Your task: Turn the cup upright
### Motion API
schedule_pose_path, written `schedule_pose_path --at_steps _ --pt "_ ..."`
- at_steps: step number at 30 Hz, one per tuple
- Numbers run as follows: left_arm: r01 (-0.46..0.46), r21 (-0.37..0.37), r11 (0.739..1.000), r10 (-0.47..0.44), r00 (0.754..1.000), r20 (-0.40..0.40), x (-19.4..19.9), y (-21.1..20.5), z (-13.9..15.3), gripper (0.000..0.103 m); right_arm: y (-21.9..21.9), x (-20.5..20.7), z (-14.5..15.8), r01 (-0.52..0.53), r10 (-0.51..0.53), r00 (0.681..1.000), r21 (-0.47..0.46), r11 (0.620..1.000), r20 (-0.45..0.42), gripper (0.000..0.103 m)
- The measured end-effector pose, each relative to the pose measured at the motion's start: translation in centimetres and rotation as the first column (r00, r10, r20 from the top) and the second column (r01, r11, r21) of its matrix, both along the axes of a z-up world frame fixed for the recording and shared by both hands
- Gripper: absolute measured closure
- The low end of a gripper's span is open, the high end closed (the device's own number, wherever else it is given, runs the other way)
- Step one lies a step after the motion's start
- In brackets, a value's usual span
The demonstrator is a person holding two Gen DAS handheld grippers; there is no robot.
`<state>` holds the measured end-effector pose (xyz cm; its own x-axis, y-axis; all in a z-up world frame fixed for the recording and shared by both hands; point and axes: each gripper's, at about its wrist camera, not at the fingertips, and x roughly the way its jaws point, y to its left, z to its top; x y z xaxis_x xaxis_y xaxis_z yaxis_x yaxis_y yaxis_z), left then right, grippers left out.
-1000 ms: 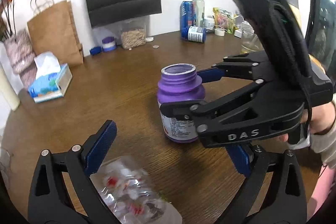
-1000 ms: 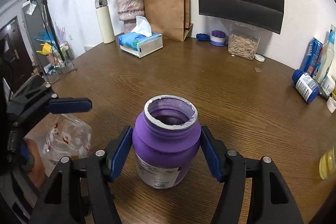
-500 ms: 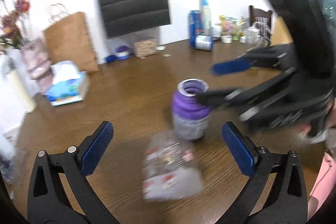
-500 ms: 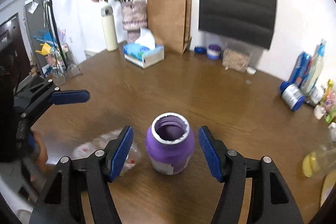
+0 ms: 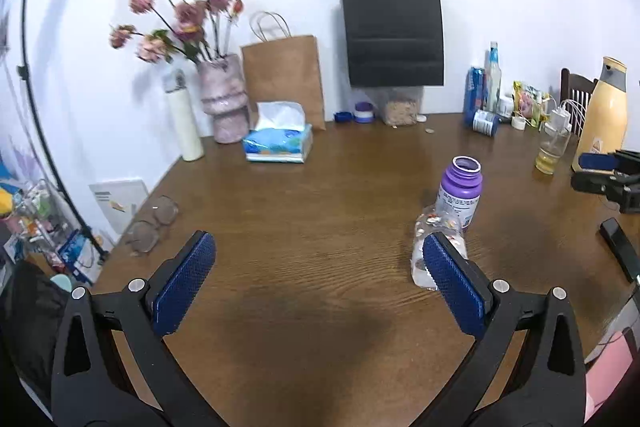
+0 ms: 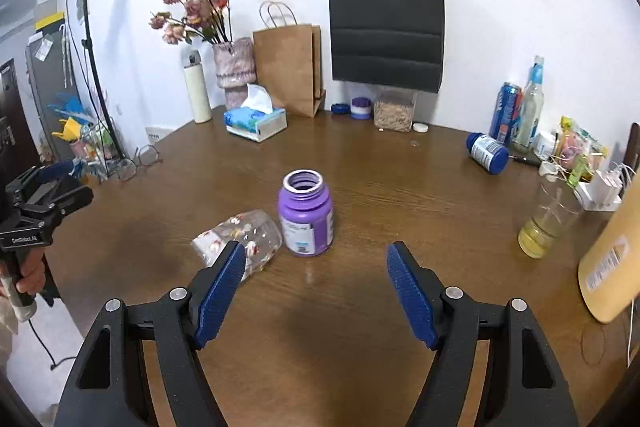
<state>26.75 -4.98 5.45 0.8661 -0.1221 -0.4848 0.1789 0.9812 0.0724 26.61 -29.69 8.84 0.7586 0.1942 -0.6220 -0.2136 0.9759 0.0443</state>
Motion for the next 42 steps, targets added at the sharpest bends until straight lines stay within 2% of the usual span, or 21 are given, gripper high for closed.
schedule_pose_path --at_steps 4,8,10,13,14,15,18,20,21,23,25,27,32,42 --pt "-0.023 -0.025 0.999 0.023 0.999 0.022 -2.8 1.2 0.1 0.000 1.3 -3.0 0.3 -0.022 0.022 0.999 0.005 1.000 0.035 0.025" --pt "-0.108 -0.013 0.994 0.109 0.990 0.087 -6.1 2.1 -0.5 0.000 2.7 -5.1 -0.6 -0.016 0.019 0.998 -0.054 0.998 0.053 0.025" --pt "-0.156 -0.061 0.986 0.163 0.979 0.126 -8.5 2.8 -0.7 0.000 3.2 -6.5 -0.9 0.012 -0.009 0.998 -0.047 0.999 0.062 0.025" --pt "-0.164 -0.133 0.977 0.190 0.958 0.215 -13.9 3.2 -1.5 0.000 3.6 -10.9 -1.6 -0.056 0.051 0.990 0.037 0.998 0.132 0.025" --pt "-0.147 -0.128 0.981 0.176 0.950 0.256 -15.5 3.1 -1.8 0.000 3.5 -12.1 -1.9 -0.073 0.065 0.986 0.043 0.996 0.152 0.025" --pt "-0.122 -0.113 0.986 0.153 0.931 0.331 -18.1 2.8 -2.5 0.000 3.7 -14.0 -2.4 -0.073 0.065 0.982 0.040 0.996 0.176 0.025" --pt "-0.097 -0.112 0.989 0.139 0.868 0.477 -24.0 2.1 -5.1 0.000 4.2 -19.0 -3.8 -0.041 0.032 0.973 0.033 0.999 0.230 0.025" --pt "-0.065 -0.052 0.997 0.082 0.886 0.456 -26.0 0.9 -6.7 0.000 4.4 -22.5 -5.0 0.011 -0.020 0.961 0.032 0.999 0.277 0.025" --pt "-0.048 -0.020 0.999 0.052 0.904 0.424 -26.8 0.2 -7.8 0.000 4.6 -24.4 -5.6 0.042 -0.050 0.953 0.035 0.999 0.298 0.023" --pt "-0.080 -0.031 0.996 0.086 0.926 0.368 -25.7 0.7 -8.0 0.000 5.0 -26.9 -6.5 0.065 -0.072 0.944 0.032 0.997 0.322 0.022" --pt "-0.105 -0.070 0.992 0.124 0.921 0.370 -25.6 1.6 -7.7 0.000 5.5 -28.0 -6.9 0.042 -0.053 0.948 0.044 0.998 0.312 0.022" --pt "-0.103 -0.057 0.993 0.117 0.912 0.394 -26.1 1.3 -7.6 0.000 5.9 -28.0 -6.9 0.018 -0.031 0.954 0.048 0.999 0.299 0.022" --pt "-0.106 -0.055 0.993 0.120 0.908 0.401 -26.6 1.5 -7.8 0.000 5.8 -27.7 -6.5 0.023 -0.052 0.948 0.096 0.995 0.314 0.022" --pt "-0.104 -0.053 0.993 0.117 0.905 0.409 -27.3 1.3 -8.0 0.000 7.0 -27.6 -7.1 0.014 -0.029 0.949 0.050 0.999 0.314 0.022"
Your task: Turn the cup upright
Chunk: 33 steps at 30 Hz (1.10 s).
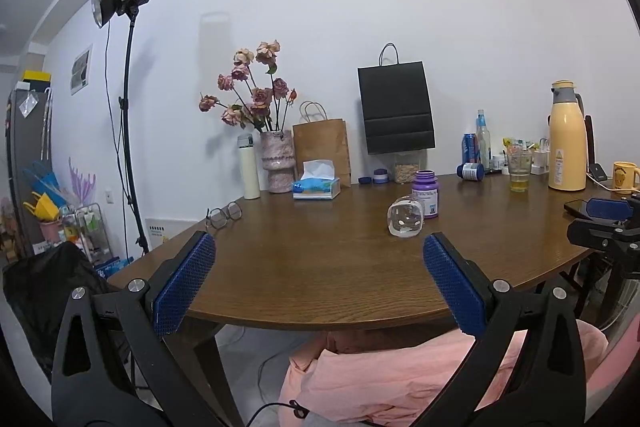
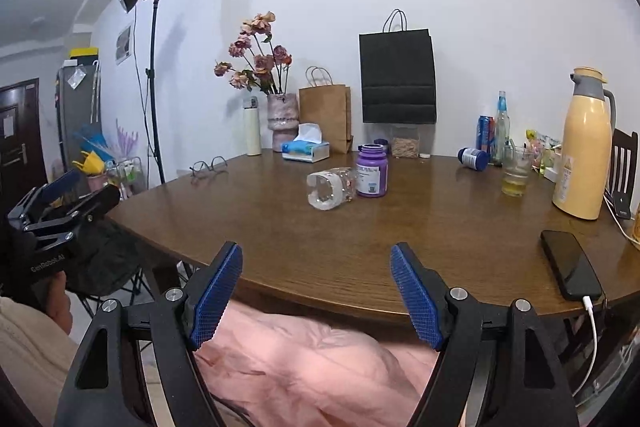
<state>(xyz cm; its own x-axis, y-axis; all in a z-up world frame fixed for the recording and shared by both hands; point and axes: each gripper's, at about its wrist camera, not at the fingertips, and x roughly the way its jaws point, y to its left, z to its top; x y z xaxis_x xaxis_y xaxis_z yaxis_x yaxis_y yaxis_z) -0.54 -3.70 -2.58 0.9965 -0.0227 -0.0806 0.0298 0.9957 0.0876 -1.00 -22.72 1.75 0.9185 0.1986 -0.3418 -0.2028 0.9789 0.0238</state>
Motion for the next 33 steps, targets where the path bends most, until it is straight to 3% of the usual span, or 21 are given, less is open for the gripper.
schedule_pose_path --at_steps 33 --pt "-0.006 0.002 1.000 0.006 1.000 0.015 -0.49 0.25 0.05 0.000 0.42 0.27 -0.07 -0.032 0.032 0.999 -0.019 0.999 0.006 0.022"
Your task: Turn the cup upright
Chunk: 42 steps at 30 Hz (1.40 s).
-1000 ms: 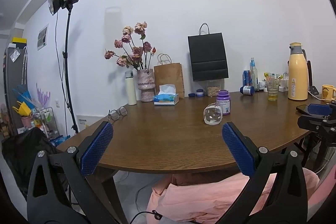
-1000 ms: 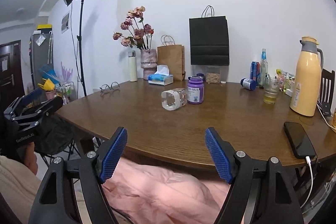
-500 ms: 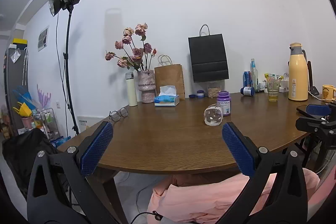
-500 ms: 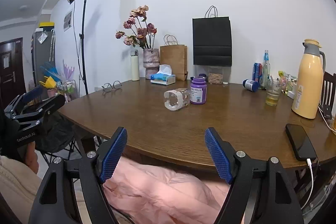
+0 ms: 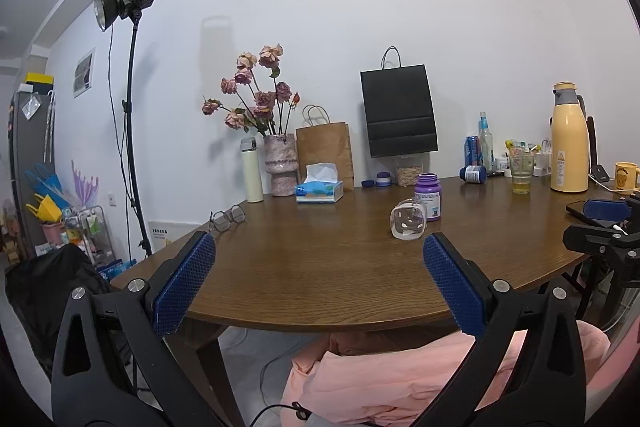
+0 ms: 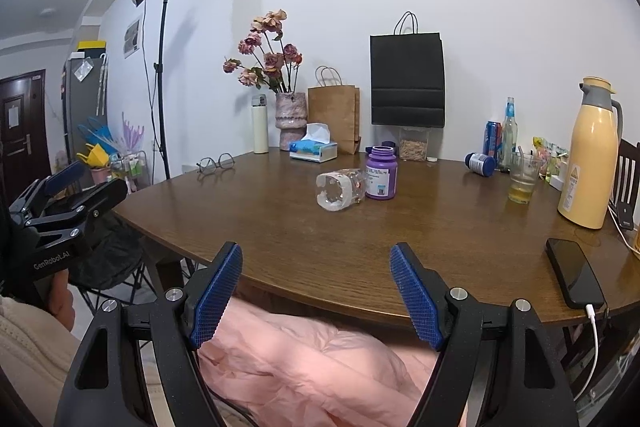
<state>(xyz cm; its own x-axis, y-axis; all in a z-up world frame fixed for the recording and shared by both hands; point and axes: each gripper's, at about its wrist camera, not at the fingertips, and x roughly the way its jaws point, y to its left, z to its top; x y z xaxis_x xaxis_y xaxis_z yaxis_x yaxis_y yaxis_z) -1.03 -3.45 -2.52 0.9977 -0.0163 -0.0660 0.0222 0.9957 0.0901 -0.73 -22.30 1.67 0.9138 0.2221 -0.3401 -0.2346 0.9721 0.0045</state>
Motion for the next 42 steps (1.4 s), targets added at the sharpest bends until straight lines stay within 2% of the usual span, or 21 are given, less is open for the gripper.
schedule_pose_path --at_steps 42 --pt "-0.028 -0.004 1.000 0.028 1.000 0.011 0.04 -0.12 0.27 0.000 0.13 0.17 0.09 -0.011 0.012 1.000 0.013 1.000 -0.015 0.022"
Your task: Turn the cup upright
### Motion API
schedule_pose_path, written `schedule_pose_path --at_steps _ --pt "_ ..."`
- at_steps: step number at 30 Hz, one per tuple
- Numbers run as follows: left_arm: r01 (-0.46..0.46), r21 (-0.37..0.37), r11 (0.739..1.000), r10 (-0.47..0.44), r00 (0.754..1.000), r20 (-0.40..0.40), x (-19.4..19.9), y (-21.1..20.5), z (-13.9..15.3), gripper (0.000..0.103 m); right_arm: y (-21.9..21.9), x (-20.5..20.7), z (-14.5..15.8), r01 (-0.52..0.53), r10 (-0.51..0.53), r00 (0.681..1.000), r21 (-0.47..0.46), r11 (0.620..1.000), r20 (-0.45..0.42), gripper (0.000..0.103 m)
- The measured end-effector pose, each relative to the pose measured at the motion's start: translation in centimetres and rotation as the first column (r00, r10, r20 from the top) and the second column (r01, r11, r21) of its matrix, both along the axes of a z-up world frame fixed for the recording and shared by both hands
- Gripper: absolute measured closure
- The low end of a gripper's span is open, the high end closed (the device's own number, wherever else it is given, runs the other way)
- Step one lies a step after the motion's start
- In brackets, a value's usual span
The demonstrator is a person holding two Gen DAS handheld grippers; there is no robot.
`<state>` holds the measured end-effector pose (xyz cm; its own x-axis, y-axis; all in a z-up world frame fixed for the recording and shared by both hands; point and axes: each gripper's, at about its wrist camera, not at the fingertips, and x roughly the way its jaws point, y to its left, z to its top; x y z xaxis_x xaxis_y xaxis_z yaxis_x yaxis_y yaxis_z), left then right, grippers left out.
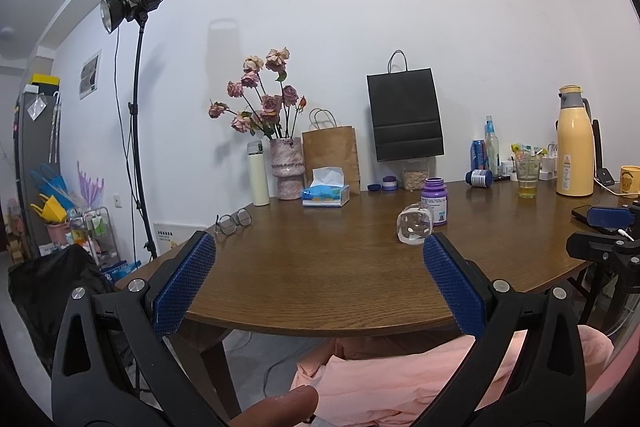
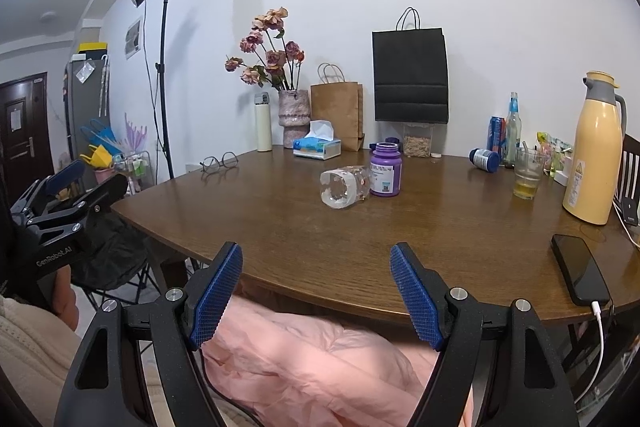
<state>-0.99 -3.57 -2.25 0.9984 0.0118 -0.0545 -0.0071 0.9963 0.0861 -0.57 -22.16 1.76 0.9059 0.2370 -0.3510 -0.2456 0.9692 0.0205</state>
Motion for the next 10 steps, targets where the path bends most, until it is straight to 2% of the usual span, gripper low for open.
schedule_pose_path --at_steps 10 --pt "-0.010 0.001 1.000 0.010 1.000 0.012 -0.08 -0.24 -0.12 0.000 0.19 0.14 -0.29 0.003 -0.003 1.000 -0.003 1.000 -0.015 0.022"
